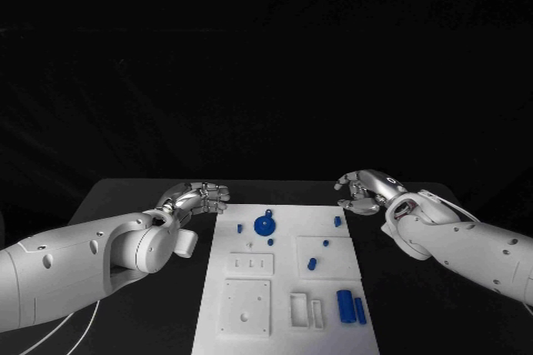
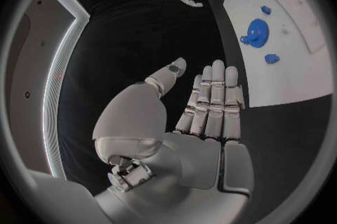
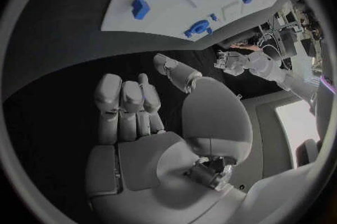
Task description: Assemble the parts on the task board
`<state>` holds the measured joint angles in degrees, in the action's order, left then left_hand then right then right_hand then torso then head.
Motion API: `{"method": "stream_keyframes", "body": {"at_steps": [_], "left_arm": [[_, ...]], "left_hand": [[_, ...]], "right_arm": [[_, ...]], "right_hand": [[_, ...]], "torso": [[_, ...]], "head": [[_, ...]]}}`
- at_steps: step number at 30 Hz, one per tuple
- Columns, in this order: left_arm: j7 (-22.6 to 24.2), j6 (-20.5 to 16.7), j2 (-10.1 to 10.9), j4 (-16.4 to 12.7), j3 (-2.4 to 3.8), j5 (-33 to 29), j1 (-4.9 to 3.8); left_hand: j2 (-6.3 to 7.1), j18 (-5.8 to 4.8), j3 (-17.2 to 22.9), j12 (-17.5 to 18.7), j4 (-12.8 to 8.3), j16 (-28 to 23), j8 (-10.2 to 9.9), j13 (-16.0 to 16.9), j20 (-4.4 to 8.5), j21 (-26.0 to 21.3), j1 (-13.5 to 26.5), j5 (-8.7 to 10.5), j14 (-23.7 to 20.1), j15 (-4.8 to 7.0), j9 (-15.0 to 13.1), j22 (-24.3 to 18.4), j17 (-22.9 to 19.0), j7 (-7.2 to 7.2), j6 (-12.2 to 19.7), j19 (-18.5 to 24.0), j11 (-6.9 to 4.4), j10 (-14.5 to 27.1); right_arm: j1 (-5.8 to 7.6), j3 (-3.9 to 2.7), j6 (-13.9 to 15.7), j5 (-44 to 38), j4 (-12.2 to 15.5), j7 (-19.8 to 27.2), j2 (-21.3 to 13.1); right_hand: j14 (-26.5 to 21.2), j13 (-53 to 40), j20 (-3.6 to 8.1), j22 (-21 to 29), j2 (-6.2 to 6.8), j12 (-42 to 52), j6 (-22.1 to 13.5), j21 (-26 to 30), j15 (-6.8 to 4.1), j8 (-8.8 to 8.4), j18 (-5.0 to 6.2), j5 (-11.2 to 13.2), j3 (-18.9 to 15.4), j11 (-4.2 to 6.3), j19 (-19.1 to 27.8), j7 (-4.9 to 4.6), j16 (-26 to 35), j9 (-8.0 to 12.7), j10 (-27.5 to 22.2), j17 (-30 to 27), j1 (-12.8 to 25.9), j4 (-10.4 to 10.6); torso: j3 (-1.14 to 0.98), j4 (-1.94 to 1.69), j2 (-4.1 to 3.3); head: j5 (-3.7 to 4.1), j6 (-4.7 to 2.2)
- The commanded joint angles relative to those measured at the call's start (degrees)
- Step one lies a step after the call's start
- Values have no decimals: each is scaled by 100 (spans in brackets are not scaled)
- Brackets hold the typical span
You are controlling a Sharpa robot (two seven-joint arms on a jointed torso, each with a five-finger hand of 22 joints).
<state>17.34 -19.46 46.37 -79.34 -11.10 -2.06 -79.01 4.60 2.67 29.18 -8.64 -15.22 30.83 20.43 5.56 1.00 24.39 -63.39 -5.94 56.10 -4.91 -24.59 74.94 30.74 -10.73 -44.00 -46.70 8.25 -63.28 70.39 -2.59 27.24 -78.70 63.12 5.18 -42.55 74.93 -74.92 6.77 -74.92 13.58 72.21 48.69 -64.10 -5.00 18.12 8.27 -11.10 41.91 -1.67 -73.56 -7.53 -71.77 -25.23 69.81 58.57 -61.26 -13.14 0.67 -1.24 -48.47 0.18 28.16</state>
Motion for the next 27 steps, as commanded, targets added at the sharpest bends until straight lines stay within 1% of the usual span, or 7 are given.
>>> {"method": "stream_keyframes", "body": {"at_steps": [1, 5, 9, 14, 18, 23, 27], "left_arm": [[77, 133, -17, 30, 2, 22, 13], [81, 140, -32, 57, 2, 22, 33], [84, 150, -38, 57, 2, 21, 44], [87, 158, -40, 57, 2, 21, 67], [88, 172, -46, 59, 2, 21, 80], [86, 180, -51, 51, 2, 21, 92], [84, 182, -54, 55, 2, 21, 97]], "left_hand": [[-18, 62, 16, -24, 10, -28, 36, 12, 6, 31, 62, 37, 24, 24, 4, 114, 6, -1, -29, 35, -18, -55], [-21, 63, 15, -35, 9, -29, 41, 17, 6, 32, 65, 37, 24, 24, 5, 114, 8, 3, -35, 38, -27, -75], [-21, 63, 14, -35, 9, -30, 42, 17, 6, 33, 67, 38, 24, 24, 5, 114, 8, 3, -35, 38, -28, -76], [-17, 63, 13, -29, 4, -31, 40, 15, 7, 34, 67, 39, 23, 24, 8, 114, 9, 3, -30, 39, -26, -67], [-17, 63, 13, -25, 3, -32, 39, 14, 7, 34, 68, 39, 22, 24, 9, 114, 10, 2, -27, 40, -24, -60], [-16, 63, 12, -18, 1, -34, 37, 11, 7, 34, 70, 39, 21, 24, 12, 113, 10, 0, -23, 41, -19, -50], [-16, 63, 13, -16, 0, -35, 37, 10, 7, 35, 70, 39, 21, 24, 13, 113, 11, 0, -21, 42, -18, -47]], "right_arm": [[-14, 0, -500, 496, -176, 497, -22], [-82, 2, -668, 729, -448, 566, -13], [-184, 2, -809, 846, -646, 576, 71], [-332, 2, -913, 930, -882, 610, 253], [-399, 2, -988, 939, -1016, 626, 373], [-497, 2, -1033, 959, -1095, 654, 474], [-529, 2, -1050, 981, -1116, 671, 515]], "right_hand": [[-2, -156, -9, -86, 54, -36, 80, 21, 47, 24, 673, 52, -133, -13, 44, -78, 26, 5, -57, 11, 11, -24], [-27, -114, -39, -89, 40, -88, 73, 41, 45, 5, 673, 102, -352, -10, 106, -74, 52, 19, -141, 15, -6, -79], [-33, -107, -62, -91, 9, -88, 66, 49, 38, -12, 673, 52, -501, -3, 138, -66, 65, 31, -158, 22, -16, -112], [-36, -104, -69, -92, -19, -88, 62, 52, 33, -21, 673, 25, -553, 2, 153, -61, 71, 37, -167, 25, -36, -135], [-40, -103, -73, -92, -48, -88, 51, 54, 27, -31, 673, 19, -596, 9, 163, -54, 77, 43, -177, 28, -44, -158], [-44, -101, -78, -94, -92, -87, 37, 55, 16, -44, 672, 13, -658, 20, 178, -41, 83, 52, -189, 34, -47, -191], [-45, -98, -80, -94, -120, -90, 34, 55, 12, -48, 673, 14, -679, 25, 184, -37, 85, 55, -198, 36, -50, -205]], "torso": [[-51, 52, 37], [-88, 70, 55], [-109, 71, 59], [-114, 65, 46], [-104, 55, 48], [-122, 35, 33], [-125, 28, 29]], "head": [[27, 16], [41, 35], [51, 54], [46, 80], [49, 105], [59, 123], [59, 134]]}}
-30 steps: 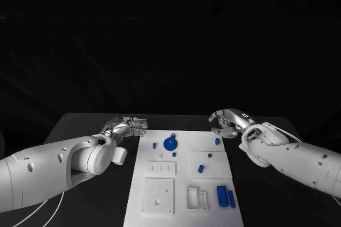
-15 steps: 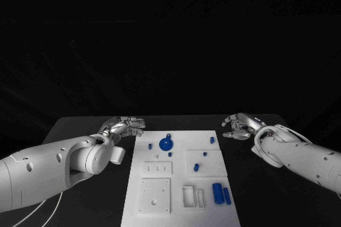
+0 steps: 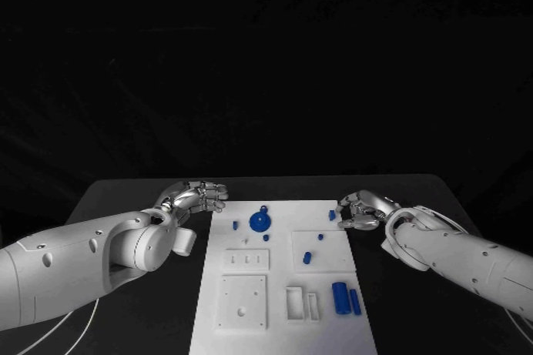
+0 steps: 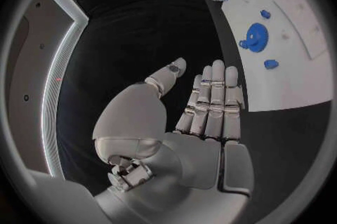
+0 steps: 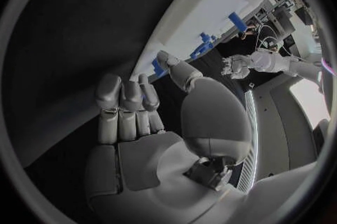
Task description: Assemble the parts on the task board
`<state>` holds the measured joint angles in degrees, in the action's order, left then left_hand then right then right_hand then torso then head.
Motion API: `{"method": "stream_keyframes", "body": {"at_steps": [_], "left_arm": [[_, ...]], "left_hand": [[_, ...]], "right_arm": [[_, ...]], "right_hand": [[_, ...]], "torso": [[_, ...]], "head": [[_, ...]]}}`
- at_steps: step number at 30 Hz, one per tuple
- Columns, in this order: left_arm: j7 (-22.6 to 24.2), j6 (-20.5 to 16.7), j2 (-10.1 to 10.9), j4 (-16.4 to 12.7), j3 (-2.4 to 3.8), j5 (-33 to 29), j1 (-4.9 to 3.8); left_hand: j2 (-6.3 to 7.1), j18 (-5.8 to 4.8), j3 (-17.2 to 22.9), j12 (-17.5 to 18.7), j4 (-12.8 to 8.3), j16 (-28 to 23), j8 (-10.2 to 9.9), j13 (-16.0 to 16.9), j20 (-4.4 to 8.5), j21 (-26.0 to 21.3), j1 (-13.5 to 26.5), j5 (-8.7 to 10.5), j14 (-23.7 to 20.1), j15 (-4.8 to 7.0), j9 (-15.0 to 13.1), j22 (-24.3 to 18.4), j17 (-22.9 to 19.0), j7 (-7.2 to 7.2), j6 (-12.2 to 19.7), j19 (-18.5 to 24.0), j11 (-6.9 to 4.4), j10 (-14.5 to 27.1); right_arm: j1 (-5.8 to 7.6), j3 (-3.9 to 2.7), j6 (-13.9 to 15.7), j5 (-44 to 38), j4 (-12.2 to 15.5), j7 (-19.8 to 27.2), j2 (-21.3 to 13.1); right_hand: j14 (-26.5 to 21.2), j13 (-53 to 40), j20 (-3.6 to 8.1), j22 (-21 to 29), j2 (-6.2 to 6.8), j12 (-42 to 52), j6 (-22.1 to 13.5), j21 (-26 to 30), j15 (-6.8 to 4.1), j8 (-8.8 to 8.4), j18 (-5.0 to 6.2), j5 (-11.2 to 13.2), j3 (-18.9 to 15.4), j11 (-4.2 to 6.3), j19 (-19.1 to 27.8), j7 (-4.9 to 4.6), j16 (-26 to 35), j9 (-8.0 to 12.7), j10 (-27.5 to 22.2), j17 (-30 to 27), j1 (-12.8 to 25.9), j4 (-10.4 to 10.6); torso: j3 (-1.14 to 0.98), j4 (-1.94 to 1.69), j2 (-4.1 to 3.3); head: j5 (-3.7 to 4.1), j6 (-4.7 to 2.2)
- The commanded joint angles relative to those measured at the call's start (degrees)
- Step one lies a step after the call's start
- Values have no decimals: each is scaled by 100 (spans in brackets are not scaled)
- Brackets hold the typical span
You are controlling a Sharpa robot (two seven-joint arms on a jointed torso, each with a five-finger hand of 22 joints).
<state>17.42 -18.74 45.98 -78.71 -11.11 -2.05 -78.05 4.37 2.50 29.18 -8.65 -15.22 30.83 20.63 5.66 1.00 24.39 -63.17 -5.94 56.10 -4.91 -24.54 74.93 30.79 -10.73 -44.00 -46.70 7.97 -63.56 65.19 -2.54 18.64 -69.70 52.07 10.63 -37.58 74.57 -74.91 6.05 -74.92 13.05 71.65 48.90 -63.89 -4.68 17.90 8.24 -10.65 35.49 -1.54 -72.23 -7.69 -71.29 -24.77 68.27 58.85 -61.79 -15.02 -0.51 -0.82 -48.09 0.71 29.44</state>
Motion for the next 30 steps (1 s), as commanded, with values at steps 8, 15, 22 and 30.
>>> {"method": "stream_keyframes", "body": {"at_steps": [8, 15, 22, 30], "left_arm": [[72, 112, -12, -13, 4, 20, 2], [65, 125, -19, -16, 4, 20, 2], [60, 130, -15, -14, 4, 20, 3], [50, 134, -14, -16, 4, 20, 3]], "left_hand": [[6, 81, 13, -14, -2, -35, 16, 0, 7, 35, 47, 39, 21, 24, 9, 114, 6, 0, -20, 43, 12, -15], [5, 81, 14, -12, -2, -36, 15, -1, 7, 35, 47, 39, 21, 24, 10, 114, 7, -2, -17, 43, 13, -12], [2, 80, 14, -10, -1, -36, 14, -1, 6, 36, 49, 39, 21, 23, 11, 114, 7, -3, -15, 43, 15, -10], [0, 80, 14, -9, -1, -37, 13, -2, 6, 36, 51, 40, 21, 23, 13, 114, 8, -5, -12, 43, 16, -9]], "right_arm": [[-24, -2, -126, 129, -36, 122, 76], [-24, -2, -92, 169, -106, 93, 128], [-23, -2, -43, 183, -160, 88, 172], [-23, -2, -76, 197, -138, 93, 193]], "right_hand": [[-10, -100, -12, -94, -155, -27, 7, 36, -31, -32, 676, 17, -53, 24, 59, -7, 41, 14, -43, 13, -6, -28], [-7, -99, -15, -91, -264, -15, -7, 41, -52, -53, 676, 329, 49, 45, 67, 12, 52, 33, -35, 23, -52, 11], [-2, -89, -17, -91, -277, -17, 4, 41, -52, -62, 676, 539, 212, 45, 68, 13, 62, 48, -41, 35, -97, 71], [3, -90, -19, -95, -293, -2, 22, 33, -57, -64, 676, 728, 374, 51, 67, 20, 70, 60, -31, 49, -158, 91]], "torso": [[2, 1, -2], [7, -5, 1], [6, -2, 2], [5, 6, 1]], "head": [[-2, 31], [-5, 24], [-7, 17], [-22, 14]]}}
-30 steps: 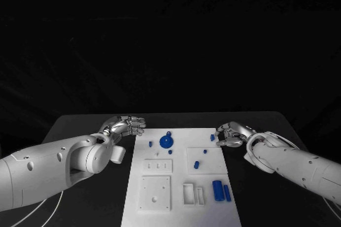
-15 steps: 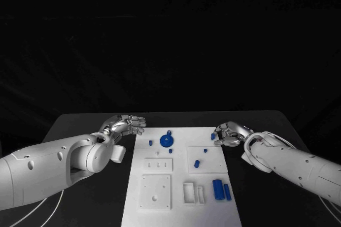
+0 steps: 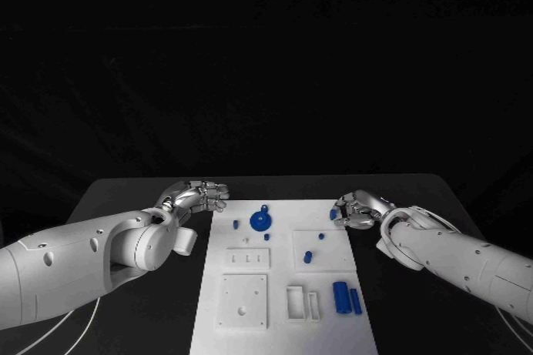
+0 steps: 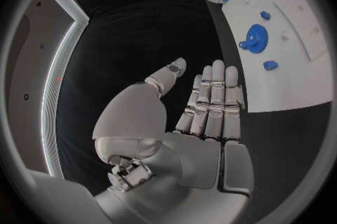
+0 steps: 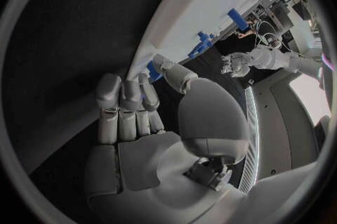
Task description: Assemble the parts on the task board
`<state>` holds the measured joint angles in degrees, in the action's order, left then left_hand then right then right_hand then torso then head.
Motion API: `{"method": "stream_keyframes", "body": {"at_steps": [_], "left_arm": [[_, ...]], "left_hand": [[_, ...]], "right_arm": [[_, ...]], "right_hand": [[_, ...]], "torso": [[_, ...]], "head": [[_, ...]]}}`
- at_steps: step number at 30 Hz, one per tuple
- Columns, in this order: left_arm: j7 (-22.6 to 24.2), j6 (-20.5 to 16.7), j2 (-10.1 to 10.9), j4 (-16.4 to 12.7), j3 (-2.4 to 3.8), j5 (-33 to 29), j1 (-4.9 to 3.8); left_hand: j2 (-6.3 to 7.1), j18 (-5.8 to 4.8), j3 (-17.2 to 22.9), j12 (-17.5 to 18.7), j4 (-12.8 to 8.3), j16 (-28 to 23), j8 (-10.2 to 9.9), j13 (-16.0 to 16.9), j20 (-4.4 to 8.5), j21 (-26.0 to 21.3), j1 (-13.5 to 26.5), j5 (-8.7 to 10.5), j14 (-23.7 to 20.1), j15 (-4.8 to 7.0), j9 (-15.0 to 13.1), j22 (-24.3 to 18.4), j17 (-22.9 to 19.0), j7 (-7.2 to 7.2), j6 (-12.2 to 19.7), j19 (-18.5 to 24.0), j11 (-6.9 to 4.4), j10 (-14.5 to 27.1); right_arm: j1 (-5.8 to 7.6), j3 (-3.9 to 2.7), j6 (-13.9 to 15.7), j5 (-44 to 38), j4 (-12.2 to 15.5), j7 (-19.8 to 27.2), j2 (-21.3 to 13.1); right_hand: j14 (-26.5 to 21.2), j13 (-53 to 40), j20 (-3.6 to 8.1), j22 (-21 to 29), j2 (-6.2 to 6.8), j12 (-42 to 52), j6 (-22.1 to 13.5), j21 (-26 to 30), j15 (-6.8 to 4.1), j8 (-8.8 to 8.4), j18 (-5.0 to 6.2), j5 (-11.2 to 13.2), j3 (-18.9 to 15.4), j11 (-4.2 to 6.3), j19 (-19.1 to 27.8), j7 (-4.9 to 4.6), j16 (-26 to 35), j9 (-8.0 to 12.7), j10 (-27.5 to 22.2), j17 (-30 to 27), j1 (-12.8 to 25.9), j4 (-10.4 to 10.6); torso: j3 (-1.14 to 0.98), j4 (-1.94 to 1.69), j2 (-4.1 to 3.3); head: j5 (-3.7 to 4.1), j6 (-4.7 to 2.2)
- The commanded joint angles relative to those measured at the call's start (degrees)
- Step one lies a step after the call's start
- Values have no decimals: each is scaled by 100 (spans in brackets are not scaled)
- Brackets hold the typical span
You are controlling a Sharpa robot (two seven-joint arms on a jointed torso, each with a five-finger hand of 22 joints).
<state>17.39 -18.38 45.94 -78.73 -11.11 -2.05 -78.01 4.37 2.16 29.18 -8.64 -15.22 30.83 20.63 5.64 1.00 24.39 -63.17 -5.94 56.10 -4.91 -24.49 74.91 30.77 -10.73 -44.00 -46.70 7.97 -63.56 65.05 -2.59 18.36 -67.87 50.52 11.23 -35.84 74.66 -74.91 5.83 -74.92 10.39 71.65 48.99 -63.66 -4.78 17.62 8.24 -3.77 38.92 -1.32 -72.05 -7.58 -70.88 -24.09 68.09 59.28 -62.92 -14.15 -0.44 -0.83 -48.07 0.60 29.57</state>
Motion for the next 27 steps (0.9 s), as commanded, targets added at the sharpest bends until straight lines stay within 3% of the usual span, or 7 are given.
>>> {"method": "stream_keyframes", "body": {"at_steps": [1, 16, 27], "left_arm": [[53, 101, -10, -14, 4, 20, -2], [43, 114, -13, -11, 4, 20, -2], [37, 111, -4, -12, 4, 20, -2]], "left_hand": [[0, 115, 14, -9, -1, -37, 14, 0, 6, 37, 52, 40, 21, 23, 8, 115, 10, -5, -12, 43, 16, -9], [1, 115, 15, -7, -6, -40, 13, 0, 6, 37, 50, 44, 20, 23, 11, 115, 11, -7, -8, 45, 17, -7], [1, 115, 16, -7, -8, -41, 13, 0, 6, 38, 49, 48, 20, 23, 13, 115, 12, -8, -5, 46, 17, -8]], "right_arm": [[-9, 3, -50, 15, 22, 33, 20], [-9, 2, 0, -1, -9, 15, 75], [-9, 2, 16, -4, 16, 15, 75]], "right_hand": [[-6, -89, 3, -95, -30, -2, 15, 10, -48, -35, 676, 42, 35, 29, 49, 10, 29, -8, -13, 7, -47, 3], [-3, -101, 1, -100, -22, 17, 14, 0, -66, -36, 676, 58, 48, 49, 47, 32, 28, -5, 7, 14, -44, -12], [1, -112, 4, -100, -99, 41, 176, -13, -76, 48, 676, 77, 92, 58, 46, 39, 28, -36, 32, 30, -24, 1]], "torso": [[-2, 8, 2], [2, 2, 1], [4, 6, -2]], "head": [[-9, 7], [-4, 3], [-16, 11]]}}
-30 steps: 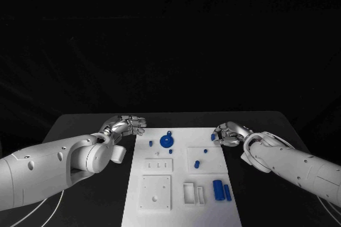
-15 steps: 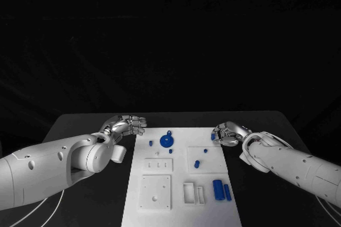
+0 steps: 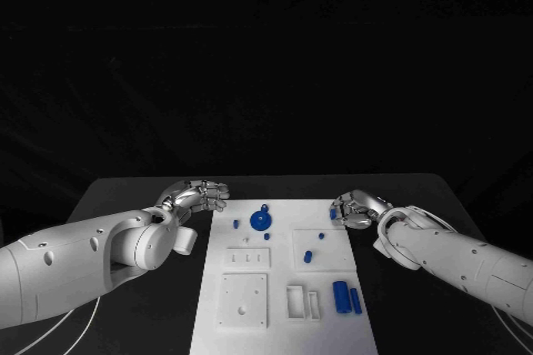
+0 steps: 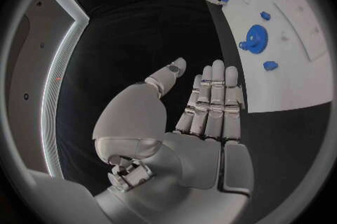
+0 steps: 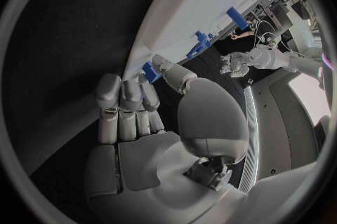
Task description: Assemble the parts on the task board
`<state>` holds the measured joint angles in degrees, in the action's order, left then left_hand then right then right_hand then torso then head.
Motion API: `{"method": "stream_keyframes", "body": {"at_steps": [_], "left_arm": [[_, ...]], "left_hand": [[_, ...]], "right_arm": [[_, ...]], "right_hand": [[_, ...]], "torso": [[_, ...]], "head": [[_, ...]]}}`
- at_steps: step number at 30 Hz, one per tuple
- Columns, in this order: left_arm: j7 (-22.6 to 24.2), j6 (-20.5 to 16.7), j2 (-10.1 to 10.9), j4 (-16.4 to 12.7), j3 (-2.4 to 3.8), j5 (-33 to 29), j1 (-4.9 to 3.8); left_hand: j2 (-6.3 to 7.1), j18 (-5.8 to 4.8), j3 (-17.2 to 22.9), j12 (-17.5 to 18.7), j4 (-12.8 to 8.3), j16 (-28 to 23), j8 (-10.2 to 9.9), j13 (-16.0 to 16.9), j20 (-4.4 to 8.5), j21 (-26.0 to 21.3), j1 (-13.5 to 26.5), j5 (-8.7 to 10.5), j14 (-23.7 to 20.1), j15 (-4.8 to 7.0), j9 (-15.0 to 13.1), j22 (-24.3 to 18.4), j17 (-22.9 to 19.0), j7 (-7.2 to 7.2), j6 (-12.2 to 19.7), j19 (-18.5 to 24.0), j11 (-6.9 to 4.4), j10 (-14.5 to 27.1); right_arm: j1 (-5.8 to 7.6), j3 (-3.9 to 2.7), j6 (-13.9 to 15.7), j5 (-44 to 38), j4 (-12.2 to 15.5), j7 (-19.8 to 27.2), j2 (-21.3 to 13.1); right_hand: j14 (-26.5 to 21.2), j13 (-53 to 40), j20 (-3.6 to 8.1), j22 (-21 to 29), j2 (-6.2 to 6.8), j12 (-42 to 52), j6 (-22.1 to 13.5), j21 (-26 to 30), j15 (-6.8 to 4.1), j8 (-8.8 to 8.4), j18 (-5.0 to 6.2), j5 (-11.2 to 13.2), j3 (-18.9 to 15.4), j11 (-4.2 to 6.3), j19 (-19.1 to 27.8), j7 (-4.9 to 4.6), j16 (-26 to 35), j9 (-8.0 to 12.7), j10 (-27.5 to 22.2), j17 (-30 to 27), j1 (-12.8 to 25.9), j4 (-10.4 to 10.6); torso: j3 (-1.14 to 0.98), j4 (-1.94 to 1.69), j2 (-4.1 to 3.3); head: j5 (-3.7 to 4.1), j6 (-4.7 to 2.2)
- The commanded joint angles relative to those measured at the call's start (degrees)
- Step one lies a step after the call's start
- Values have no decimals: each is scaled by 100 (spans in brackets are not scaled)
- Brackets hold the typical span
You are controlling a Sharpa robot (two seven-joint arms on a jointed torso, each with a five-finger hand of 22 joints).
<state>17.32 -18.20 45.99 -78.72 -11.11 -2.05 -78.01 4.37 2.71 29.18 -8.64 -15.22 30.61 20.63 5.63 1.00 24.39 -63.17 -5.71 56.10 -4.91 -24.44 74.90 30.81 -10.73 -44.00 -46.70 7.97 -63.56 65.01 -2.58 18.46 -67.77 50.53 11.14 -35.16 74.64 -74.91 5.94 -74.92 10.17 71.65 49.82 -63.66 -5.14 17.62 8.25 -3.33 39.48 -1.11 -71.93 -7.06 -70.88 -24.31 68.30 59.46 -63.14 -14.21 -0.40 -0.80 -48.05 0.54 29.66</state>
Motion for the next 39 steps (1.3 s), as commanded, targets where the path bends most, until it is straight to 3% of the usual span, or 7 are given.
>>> {"method": "stream_keyframes", "body": {"at_steps": [1, 8, 20, 30, 39], "left_arm": [[44, 92, -9, -14, 4, 20, -3], [40, 91, -1, -12, 4, 20, -3], [37, 94, 1, -17, 4, 21, -3], [11, 127, 6, -29, 4, 52, -3], [-132, 259, 8, -44, 5, 318, -4]], "left_hand": [[1, 60, 16, -7, -8, -19, 13, 1, 6, 38, 49, 26, 20, 23, 8, 115, 8, -8, -5, 46, 17, -8], [-1, 60, 17, -7, -8, -20, 14, 1, 6, 39, 49, 27, 20, 23, 9, 115, 9, -9, -5, 46, 17, -8], [-4, 61, 20, -7, -9, -20, 16, 2, 6, 40, 46, 29, 21, 23, 10, 115, 10, -8, -7, 46, 16, -10], [-18, 61, 28, -24, -14, -21, 35, 11, 6, 44, 37, 31, 26, 24, 8, 116, 14, 3, -33, 46, 3, -43], [-64, 60, 11, -173, 9, -21, 166, 88, 11, 67, 106, 33, 48, 31, -14, 117, 38, 112, -274, 47, -135, -344]], "right_arm": [[-4, 1, 13, -16, 13, 24, 8], [-4, 1, 48, -16, 8, 29, 11], [-4, 1, 137, -25, 13, 7, 12], [-4, 1, 384, -44, 115, -122, 6], [63, 0, 627, -235, 468, -508, -72]], "right_hand": [[4, -113, -5, -100, -87, 45, 128, -15, -40, 66, 675, 37, 48, 35, 34, -15, 29, -20, 13, 14, -2, 9], [3, -115, 6, -98, -121, 58, 318, -26, -31, 158, 675, 51, 145, 27, 34, -22, 25, -60, 23, 32, 8, 63], [-3, -116, 18, -99, -264, 72, 683, -51, -143, 343, 675, 51, 229, 146, 46, 106, 35, -167, 39, 55, 56, 75], [5, -153, 25, -97, -365, 128, 849, -65, -209, 442, 675, 51, 247, 216, 45, 178, 38, -252, 118, 67, 76, 34], [7, -178, 35, -91, -400, 166, 899, -67, -235, 480, 675, 51, 262, 243, 38, 204, 39, -302, 174, 77, 80, -27]], "torso": [[-1, 0, -2], [0, 0, -1], [-5, 2, -3], [-5, 8, 0], [-3, 8, 9]], "head": [[-9, 3], [-5, 8], [-13, 15], [-4, 16], [-12, 8]]}}
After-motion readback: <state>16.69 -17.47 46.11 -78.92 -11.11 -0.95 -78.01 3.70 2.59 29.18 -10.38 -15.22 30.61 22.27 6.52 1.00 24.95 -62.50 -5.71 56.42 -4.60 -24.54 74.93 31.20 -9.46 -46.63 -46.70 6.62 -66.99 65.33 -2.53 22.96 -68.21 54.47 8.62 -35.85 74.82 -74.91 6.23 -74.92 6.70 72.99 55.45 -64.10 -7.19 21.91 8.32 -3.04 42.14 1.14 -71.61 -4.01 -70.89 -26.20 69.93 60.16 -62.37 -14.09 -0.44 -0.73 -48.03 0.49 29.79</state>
